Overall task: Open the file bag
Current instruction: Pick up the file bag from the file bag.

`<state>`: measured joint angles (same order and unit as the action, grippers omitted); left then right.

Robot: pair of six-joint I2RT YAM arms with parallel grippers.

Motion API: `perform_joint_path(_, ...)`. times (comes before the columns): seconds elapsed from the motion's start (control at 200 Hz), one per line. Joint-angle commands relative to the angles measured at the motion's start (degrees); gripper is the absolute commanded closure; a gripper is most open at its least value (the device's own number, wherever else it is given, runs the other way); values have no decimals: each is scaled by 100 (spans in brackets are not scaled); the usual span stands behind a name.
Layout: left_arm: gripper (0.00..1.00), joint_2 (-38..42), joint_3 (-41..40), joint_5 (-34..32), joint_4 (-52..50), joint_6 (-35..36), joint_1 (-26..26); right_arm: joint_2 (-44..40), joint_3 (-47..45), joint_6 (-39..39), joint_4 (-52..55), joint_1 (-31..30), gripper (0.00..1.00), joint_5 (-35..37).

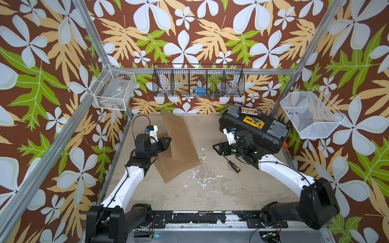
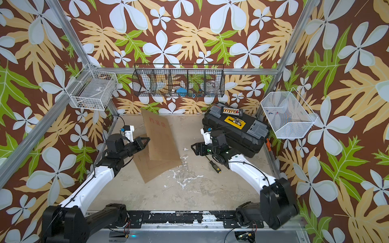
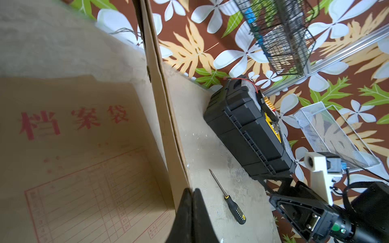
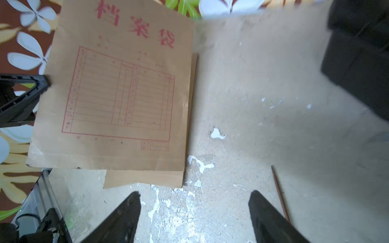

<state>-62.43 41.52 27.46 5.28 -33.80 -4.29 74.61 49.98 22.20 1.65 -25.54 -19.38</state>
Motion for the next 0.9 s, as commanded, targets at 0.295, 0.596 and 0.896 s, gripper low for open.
perform_joint_path(0.295, 100, 953, 1115, 1269, -1191, 1414, -28, -1329, -213, -165, 456, 49, 10, 922)
perform_joint_path(0.596, 100, 1018, 1666, 2435, -1295, 1621, -27, -1774, -1104, 1597, -1971, 1778, 12, -2263)
perform_joint_path(0.896, 100, 1041, 2223, 3141, -1191, 1539, -351, -1715, -911, 2223, -3145, 1818, 11, -3142)
